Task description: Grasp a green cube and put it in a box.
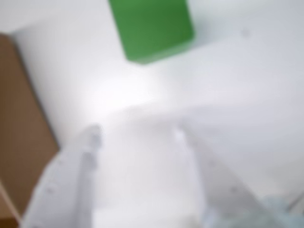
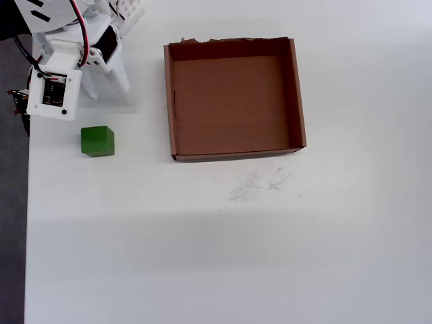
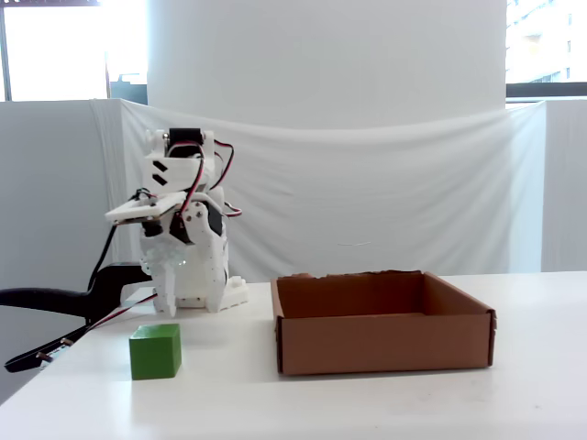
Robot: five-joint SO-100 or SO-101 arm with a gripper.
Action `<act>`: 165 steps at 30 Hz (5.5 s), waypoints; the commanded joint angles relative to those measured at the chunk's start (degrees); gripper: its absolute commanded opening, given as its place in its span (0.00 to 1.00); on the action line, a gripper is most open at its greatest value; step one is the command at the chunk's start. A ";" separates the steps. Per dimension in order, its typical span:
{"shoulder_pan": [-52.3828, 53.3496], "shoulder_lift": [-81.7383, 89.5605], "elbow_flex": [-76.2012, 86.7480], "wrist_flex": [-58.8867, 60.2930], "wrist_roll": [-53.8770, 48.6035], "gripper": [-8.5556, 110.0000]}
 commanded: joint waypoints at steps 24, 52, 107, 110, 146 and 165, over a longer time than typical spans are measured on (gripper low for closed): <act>0.26 0.26 -0.26 0.18 0.35 0.25; 0.26 0.26 -0.26 0.18 0.35 0.25; 9.14 -77.70 -49.31 -18.46 -19.25 0.36; 9.05 -77.78 -47.37 -20.74 -19.25 0.35; 7.29 -79.10 -41.48 -28.74 -18.46 0.20; -3.60 -75.94 -67.15 -4.31 -5.10 0.19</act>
